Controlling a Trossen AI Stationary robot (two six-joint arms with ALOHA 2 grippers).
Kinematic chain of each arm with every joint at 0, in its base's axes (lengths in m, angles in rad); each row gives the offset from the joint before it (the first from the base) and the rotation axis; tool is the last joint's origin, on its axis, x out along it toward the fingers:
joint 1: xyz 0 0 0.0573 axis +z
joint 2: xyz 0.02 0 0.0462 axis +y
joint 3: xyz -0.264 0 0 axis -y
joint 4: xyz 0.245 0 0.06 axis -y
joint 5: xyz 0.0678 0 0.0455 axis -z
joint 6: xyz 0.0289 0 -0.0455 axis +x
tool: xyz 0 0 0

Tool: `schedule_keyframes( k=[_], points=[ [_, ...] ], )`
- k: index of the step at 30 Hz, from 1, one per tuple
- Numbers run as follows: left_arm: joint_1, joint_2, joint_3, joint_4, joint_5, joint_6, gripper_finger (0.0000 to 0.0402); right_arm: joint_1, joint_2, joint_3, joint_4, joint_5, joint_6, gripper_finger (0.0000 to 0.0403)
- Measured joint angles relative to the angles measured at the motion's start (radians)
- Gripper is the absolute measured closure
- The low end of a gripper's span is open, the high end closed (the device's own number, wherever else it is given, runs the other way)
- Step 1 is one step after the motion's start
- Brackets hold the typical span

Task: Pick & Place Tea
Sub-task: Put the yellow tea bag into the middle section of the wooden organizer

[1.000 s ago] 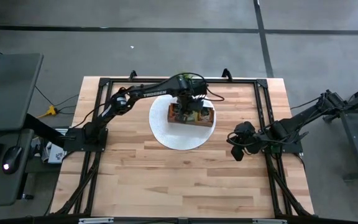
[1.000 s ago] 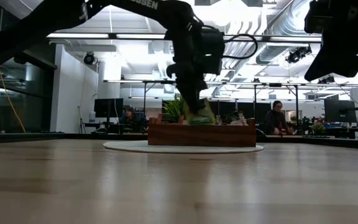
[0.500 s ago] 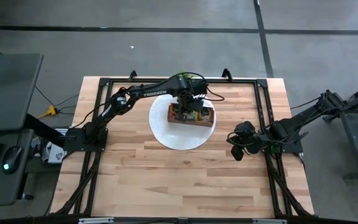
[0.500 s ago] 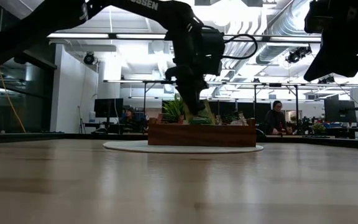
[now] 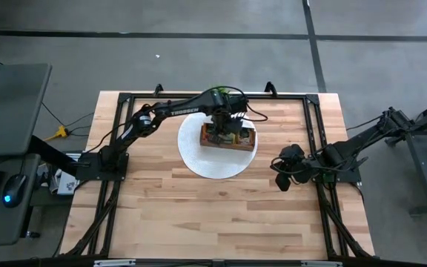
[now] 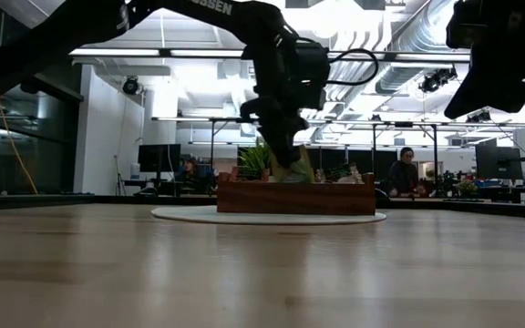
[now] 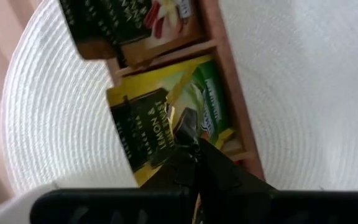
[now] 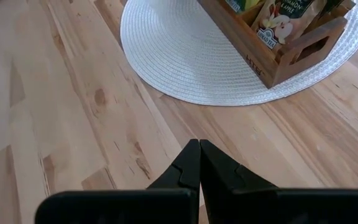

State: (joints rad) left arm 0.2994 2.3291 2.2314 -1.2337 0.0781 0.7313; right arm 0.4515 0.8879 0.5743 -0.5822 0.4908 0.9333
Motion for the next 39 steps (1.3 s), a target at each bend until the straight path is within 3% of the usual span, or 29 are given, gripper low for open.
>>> schedule_keyframes(
  k=[31,39],
  points=[
    [-0.007,0.0,0.0,0.017,0.041,0.049,0.04,0.0,0.0,0.0,0.0,0.004,0.0,0.0403],
    [-0.007,0.0,0.0,0.006,0.036,0.044,0.0346,0.0,0.0,0.0,0.0,0.004,0.0,0.0403]
  ],
)
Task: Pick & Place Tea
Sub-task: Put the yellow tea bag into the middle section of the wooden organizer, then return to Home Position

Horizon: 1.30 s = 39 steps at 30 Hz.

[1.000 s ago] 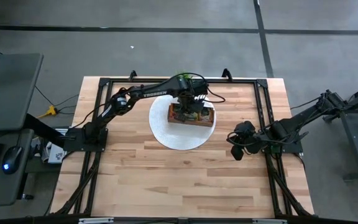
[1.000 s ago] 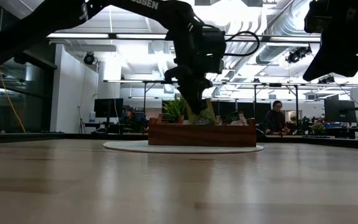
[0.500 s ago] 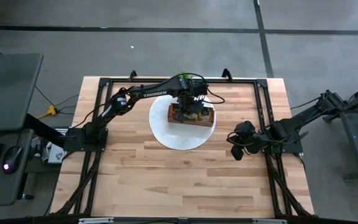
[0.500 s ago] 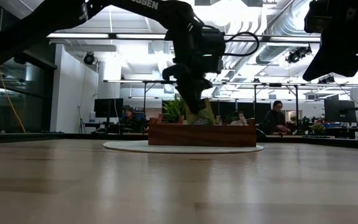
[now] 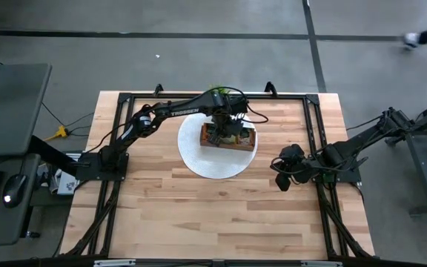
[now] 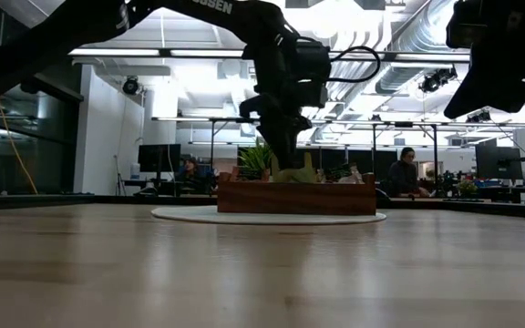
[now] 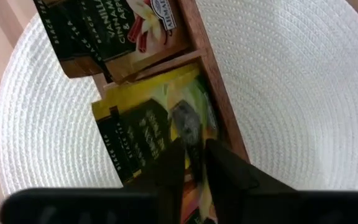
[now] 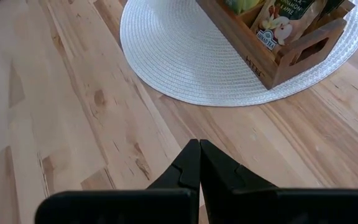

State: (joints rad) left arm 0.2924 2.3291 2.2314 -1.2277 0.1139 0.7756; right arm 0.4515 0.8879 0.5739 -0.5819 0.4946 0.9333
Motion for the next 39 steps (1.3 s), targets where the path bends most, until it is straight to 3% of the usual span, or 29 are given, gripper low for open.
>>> schedule_keyframes(
  k=[4,8,15,20,26,30,39],
  points=[
    [0.0,0.0,0.0,-0.002,-0.017,-0.021,0.0308,0.0,0.0,0.0,0.0,0.0,0.0,0.0403],
    [0.0,0.0,0.0,0.002,-0.115,-0.024,0.0281,0.0,0.0,0.0,0.0,0.0,0.0,0.0403],
    [0.005,-0.049,0.001,0.018,-0.21,-0.024,0.0267,0.0,0.0,0.0,0.0,-0.001,0.0,0.0403],
    [0.002,-0.056,0.001,0.033,-0.184,-0.044,0.0267,0.0,0.0,-0.001,0.0,0.005,0.0,0.0403],
    [0.002,-0.058,0.001,0.014,-0.045,-0.127,0.0268,0.0,0.0,-0.001,-0.005,0.007,0.005,0.0403],
    [0.002,-0.109,0.001,0.041,-0.039,-0.137,0.0269,0.003,-0.004,-0.001,-0.006,0.032,0.018,0.0403],
    [-0.002,-0.269,-0.067,0.146,-0.012,-0.19,0.0313,0.138,-0.183,-0.001,-0.14,0.265,0.115,0.0403]
  ],
)
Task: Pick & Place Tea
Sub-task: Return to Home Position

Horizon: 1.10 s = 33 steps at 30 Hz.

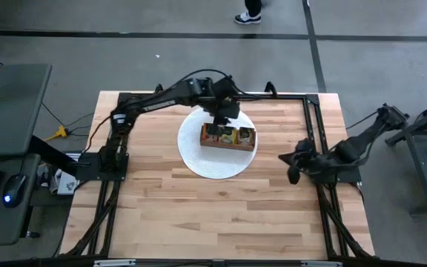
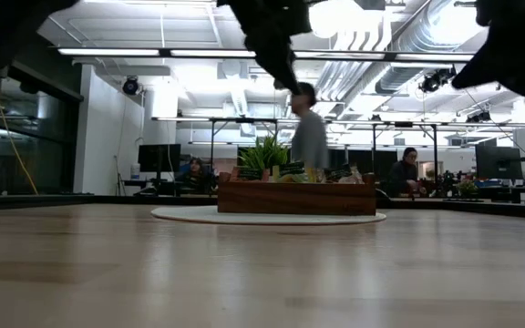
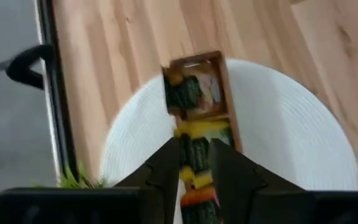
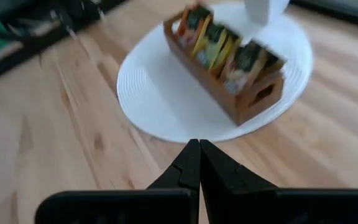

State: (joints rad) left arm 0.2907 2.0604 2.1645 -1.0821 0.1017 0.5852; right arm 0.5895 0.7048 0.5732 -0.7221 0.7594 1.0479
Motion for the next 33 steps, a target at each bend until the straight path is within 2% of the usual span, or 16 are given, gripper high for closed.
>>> schedule_keyframes(
  k=[2,5,7,10,13,16,19,24,28,33],
  points=[
    [-0.005,-0.059,-0.078,0.011,0.007,-0.01,0.0325,0.044,-0.06,0.0,-0.045,0.061,0.029,0.0403],
    [-0.02,-0.157,-0.248,0.13,-0.001,-0.033,0.034,0.101,-0.145,0.0,-0.081,0.146,0.036,0.0403],
    [-0.028,-0.257,-0.413,0.187,-0.022,-0.081,0.0348,0.129,-0.197,0.0,-0.101,0.212,0.038,0.0403],
    [-0.031,-0.443,-0.693,0.381,-0.038,-0.187,0.0361,0.153,-0.257,-0.002,-0.143,0.287,0.053,0.0403],
    [-0.054,-0.655,-0.972,0.565,-0.049,-0.323,0.0375,0.16,-0.326,-0.056,-0.087,0.304,0.036,0.0403],
    [-0.107,-0.857,-1.203,0.733,-0.071,-0.414,0.0393,0.151,-0.376,-0.154,0.135,0.234,-0.086,0.0403],
    [-0.17,-1.022,-1.373,0.858,-0.138,-0.495,0.0399,0.111,-0.394,-0.262,0.424,0.163,-0.26,0.0403],
    [-0.256,-1.247,-1.623,1.017,-0.294,-0.637,0.0401,-0.054,-0.393,-0.423,0.779,0.059,-0.395,0.0403],
    [-0.281,-1.379,-1.783,1.185,-0.326,-0.69,0.0401,-0.216,-0.393,-0.495,0.929,-0.105,-0.44,0.0403],
    [-0.278,-1.421,-1.867,1.259,-0.341,-0.693,0.0401,-0.391,-0.393,-0.497,0.944,-0.26,-0.489,0.0403]
  ],
)
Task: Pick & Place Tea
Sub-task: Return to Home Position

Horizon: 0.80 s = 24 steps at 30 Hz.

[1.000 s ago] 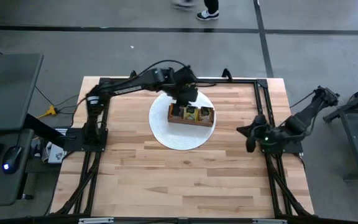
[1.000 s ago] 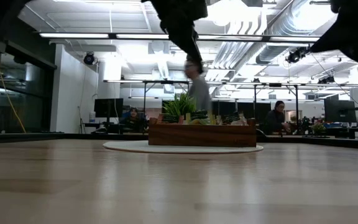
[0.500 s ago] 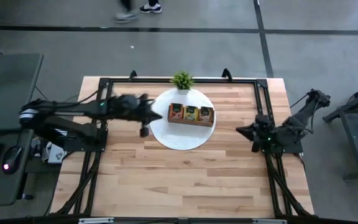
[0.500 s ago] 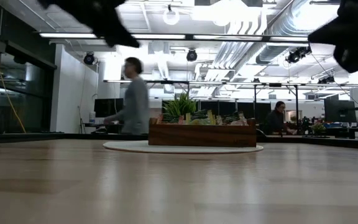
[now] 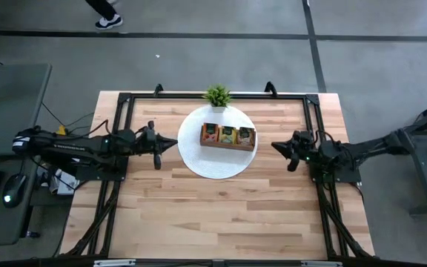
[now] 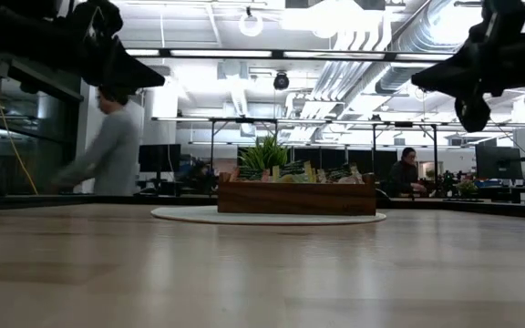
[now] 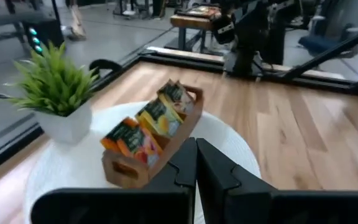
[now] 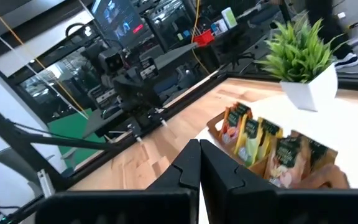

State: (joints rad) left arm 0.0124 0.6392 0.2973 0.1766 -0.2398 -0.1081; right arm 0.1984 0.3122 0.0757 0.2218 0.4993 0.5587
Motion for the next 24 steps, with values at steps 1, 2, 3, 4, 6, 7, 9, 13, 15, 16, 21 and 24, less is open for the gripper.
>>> schedule_keyframes(
  k=[1,2,3,4,6,7,9,13,15,16,21,24],
  points=[
    [0.0,-0.001,-0.011,0.018,-0.011,0.007,0.0401,-0.031,0.0,0.0,0.001,-0.026,-0.002,0.0403],
    [0.0,-0.002,-0.024,0.049,-0.027,0.012,0.0401,-0.06,0.0,0.0,0.003,-0.053,0.0,0.0403],
    [0.0,-0.002,-0.042,0.09,-0.038,0.015,0.0401,-0.086,0.0,0.0,0.006,-0.081,0.0,0.0403],
    [0.0,-0.002,-0.064,0.139,-0.045,0.015,0.0401,-0.108,0.0,0.0,0.015,-0.105,0.0,0.0403],
    [0.0,-0.001,-0.115,0.258,-0.058,0.016,0.0401,-0.139,-0.006,0.0,0.033,-0.141,-0.002,0.0403],
    [0.0,-0.001,-0.145,0.329,-0.061,0.013,0.0401,-0.148,-0.011,0.0,0.038,-0.143,-0.006,0.0403],
    [0.0,-0.002,-0.204,0.449,-0.076,-0.001,0.0402,-0.158,-0.032,0.0,0.042,-0.142,-0.021,0.0403],
    [0.0,0.0,-0.278,0.579,-0.115,-0.033,0.0401,-0.16,-0.087,0.0,0.035,-0.126,-0.044,0.0403],
    [0.0,-0.009,-0.276,0.563,-0.118,-0.024,0.0401,-0.159,-0.12,0.0,0.014,-0.124,-0.046,0.0403],
    [0.001,-0.008,-0.276,0.56,-0.117,-0.017,0.0401,-0.159,-0.14,0.0,-0.003,-0.125,-0.047,0.0403],
    [0.001,-0.009,-0.276,0.557,-0.142,0.007,0.0401,-0.159,-0.249,0.0,-0.068,-0.089,-0.077,0.0403],
    [0.001,-0.009,-0.277,0.555,-0.146,0.013,0.0401,-0.159,-0.311,0.002,-0.105,-0.082,-0.095,0.0403]
  ],
)
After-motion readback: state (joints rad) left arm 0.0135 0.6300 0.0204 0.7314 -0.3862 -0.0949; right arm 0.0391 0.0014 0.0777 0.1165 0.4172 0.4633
